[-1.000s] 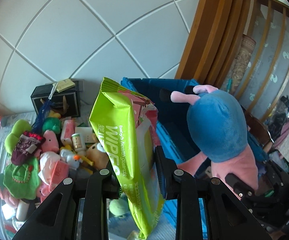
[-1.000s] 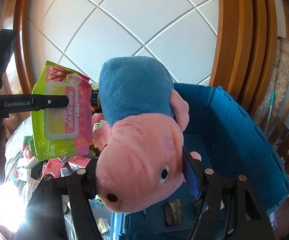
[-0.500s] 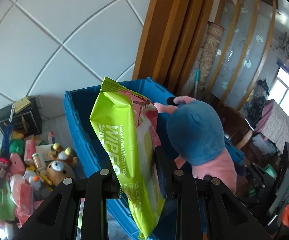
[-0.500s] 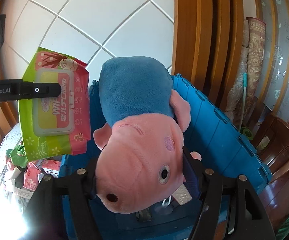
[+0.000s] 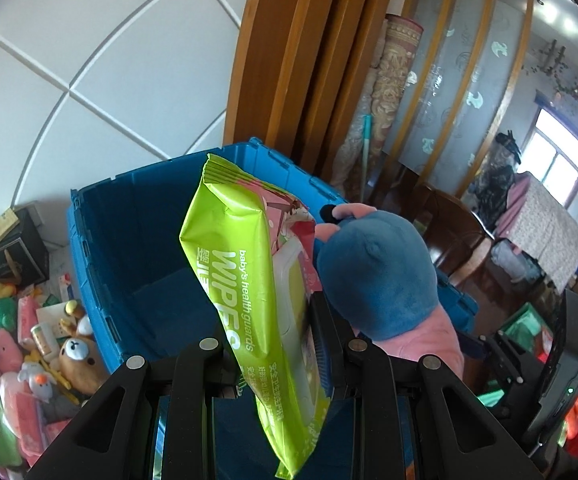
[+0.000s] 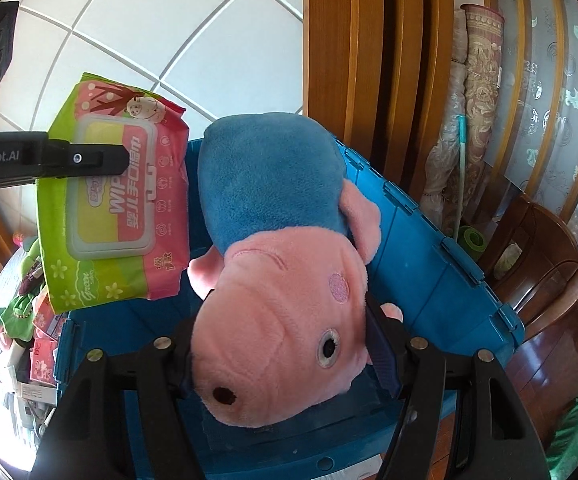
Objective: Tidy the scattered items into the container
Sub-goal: 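Carry the wipes pack and plush pig over the blue crate and lower them, then open the left tool to drop the wipes pack while the right tool releases the pig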
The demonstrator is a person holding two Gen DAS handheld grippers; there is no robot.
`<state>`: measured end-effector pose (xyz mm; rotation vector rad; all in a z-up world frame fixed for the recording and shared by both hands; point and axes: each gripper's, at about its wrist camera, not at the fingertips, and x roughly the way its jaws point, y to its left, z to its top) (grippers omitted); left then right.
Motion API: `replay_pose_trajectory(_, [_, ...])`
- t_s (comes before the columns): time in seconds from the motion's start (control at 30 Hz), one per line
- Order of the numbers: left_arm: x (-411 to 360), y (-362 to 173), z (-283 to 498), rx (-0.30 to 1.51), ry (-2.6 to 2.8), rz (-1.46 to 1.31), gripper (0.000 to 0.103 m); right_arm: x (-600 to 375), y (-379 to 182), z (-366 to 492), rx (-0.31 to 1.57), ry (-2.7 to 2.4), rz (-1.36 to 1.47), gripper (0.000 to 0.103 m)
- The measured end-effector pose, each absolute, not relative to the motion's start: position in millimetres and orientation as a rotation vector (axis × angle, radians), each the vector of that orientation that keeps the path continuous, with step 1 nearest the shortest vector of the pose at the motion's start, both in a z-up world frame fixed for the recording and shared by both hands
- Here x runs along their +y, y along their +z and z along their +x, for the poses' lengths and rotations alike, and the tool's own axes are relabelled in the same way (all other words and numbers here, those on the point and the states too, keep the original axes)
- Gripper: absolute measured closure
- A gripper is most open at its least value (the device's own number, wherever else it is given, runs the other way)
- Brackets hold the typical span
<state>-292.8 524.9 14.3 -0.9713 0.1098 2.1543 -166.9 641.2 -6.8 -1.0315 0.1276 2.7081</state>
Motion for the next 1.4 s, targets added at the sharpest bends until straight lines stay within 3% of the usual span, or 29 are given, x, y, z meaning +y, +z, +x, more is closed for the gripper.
replay_pose_trajectory(0.17, [531.9, 5.8, -296.2, 0.113, 2.129, -0.990, 0.077, 645.8, -11.2, -165.7, 0.126, 2.682, -1.048, 0.035])
replay_pose_trajectory(0.27, [533.9, 3.7, -299.4, 0.090, 2.125, -0.997, 0.071, 649.0, -11.2, -165.4, 0.117, 2.663, -1.032, 0.032])
replay_pose_trajectory(0.33, [532.2, 7.3, -299.0, 0.072, 2.133, -0.970, 0.030, 650.1, -11.4, -165.1, 0.114, 2.655, -1.030, 0.032])
replay_pose_trajectory(0.37, [530.7, 9.0, -298.4, 0.063, 2.138, -0.954, 0.024, 650.5, -11.3, -164.9, 0.113, 2.652, -1.028, 0.032])
replay_pose_trajectory(1.4, [502.9, -1.1, -281.1, 0.023, 2.143, -0.996, 0.023, 630.1, -13.3, -152.7, 0.090, 2.664, -1.042, 0.032])
